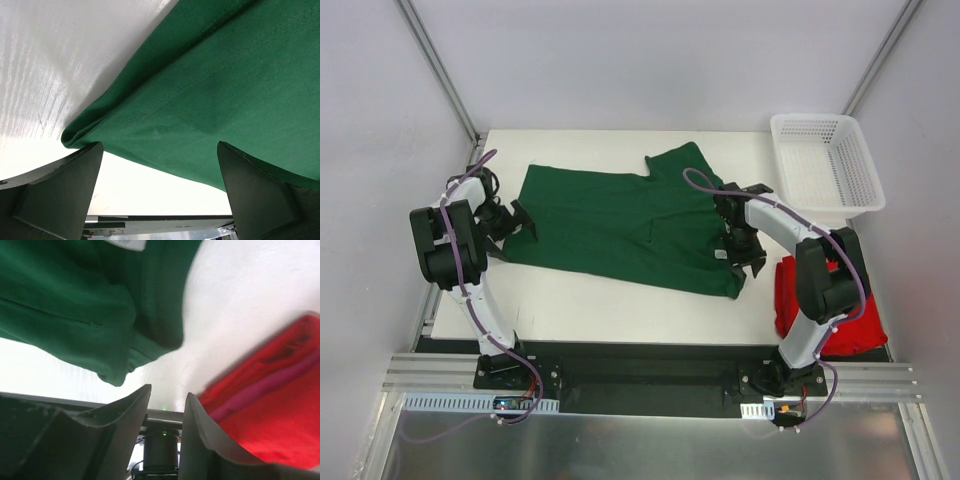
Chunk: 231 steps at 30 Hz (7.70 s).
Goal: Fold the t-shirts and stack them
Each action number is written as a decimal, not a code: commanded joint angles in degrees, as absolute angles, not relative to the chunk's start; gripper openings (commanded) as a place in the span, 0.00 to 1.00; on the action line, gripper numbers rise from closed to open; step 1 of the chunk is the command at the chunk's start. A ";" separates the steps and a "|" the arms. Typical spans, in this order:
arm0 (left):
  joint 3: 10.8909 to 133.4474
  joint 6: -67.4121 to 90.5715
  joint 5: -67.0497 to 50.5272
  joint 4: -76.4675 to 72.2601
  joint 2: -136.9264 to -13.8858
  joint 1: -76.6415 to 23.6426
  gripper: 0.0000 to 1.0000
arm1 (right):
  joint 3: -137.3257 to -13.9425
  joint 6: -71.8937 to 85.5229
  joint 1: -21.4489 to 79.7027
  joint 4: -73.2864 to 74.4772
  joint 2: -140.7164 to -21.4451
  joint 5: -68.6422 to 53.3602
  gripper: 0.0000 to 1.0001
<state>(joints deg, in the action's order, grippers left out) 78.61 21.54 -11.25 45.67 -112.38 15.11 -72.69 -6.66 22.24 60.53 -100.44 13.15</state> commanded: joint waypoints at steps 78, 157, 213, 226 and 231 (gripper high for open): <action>77.08 22.59 -16.25 46.76 -103.55 16.26 0.99 | -83.84 -4.75 22.24 46.68 -101.23 4.58 0.47; 55.72 26.72 -25.49 38.41 -76.55 11.86 0.99 | -104.23 -3.60 18.90 54.49 -121.47 5.36 0.01; 91.41 19.77 -14.24 51.06 -113.02 13.27 0.99 | -95.72 -0.44 38.93 53.71 -109.96 -5.10 0.96; 96.85 21.09 -16.08 50.98 -116.28 10.82 0.99 | -87.19 -0.18 39.99 52.56 -106.96 -3.68 0.96; 98.61 22.06 -17.49 50.89 -117.16 10.02 0.99 | -91.74 -0.26 42.35 52.47 -109.07 -5.45 0.96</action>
<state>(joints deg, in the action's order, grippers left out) 96.09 21.19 -15.57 49.78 -117.16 10.98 -86.85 -0.82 40.21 52.16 -109.91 -4.14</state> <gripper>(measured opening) 0.993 0.958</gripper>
